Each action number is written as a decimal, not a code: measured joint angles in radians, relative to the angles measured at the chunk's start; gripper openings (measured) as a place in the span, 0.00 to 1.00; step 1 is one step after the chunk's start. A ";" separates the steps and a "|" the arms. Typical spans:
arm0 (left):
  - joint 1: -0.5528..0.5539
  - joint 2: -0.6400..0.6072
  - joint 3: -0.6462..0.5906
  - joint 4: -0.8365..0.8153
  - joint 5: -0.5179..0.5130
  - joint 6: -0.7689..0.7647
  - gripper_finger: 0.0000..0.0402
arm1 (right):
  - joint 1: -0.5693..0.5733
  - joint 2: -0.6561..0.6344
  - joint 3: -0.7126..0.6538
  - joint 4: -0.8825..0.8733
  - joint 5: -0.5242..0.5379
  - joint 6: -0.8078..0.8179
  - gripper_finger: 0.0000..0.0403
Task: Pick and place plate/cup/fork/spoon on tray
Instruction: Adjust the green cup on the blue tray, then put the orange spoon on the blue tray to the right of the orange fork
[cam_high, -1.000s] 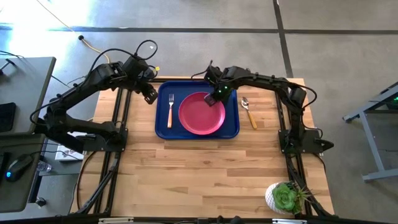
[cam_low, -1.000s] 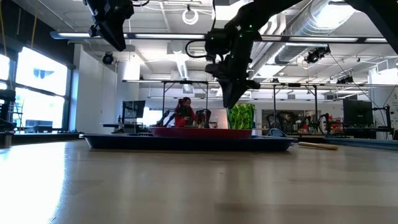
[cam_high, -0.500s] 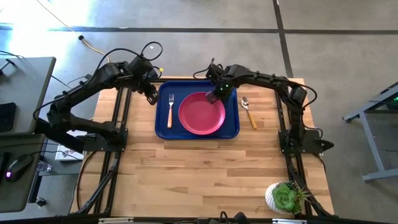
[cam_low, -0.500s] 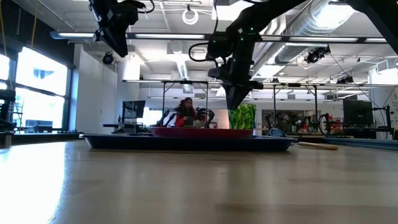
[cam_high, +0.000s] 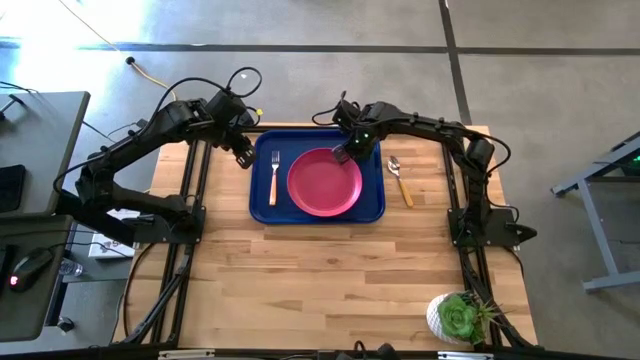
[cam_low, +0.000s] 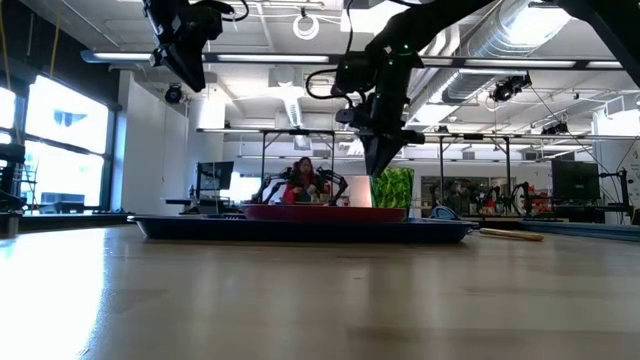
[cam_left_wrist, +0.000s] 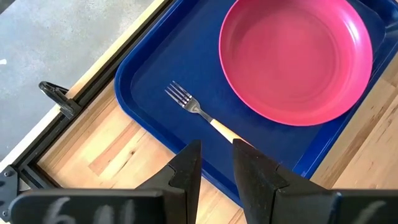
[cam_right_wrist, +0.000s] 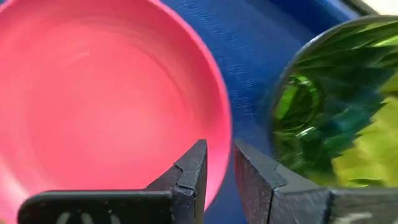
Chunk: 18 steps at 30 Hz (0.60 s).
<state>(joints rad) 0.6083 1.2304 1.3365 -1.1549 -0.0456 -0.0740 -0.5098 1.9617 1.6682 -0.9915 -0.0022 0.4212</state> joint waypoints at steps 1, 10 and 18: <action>0.000 0.000 0.000 0.000 0.000 0.000 0.20 | 0.005 0.000 0.007 -0.011 -0.008 0.014 0.17; 0.000 0.000 0.000 0.000 0.000 0.025 0.20 | 0.080 -0.001 0.163 -0.109 0.003 0.077 0.17; 0.000 0.000 0.000 0.000 0.000 0.026 0.20 | 0.192 -0.002 0.231 -0.228 0.051 0.097 0.17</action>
<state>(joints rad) 0.6083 1.2304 1.3365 -1.1549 -0.0456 -0.0479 -0.3174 1.9598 1.8991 -1.2193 0.0486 0.5184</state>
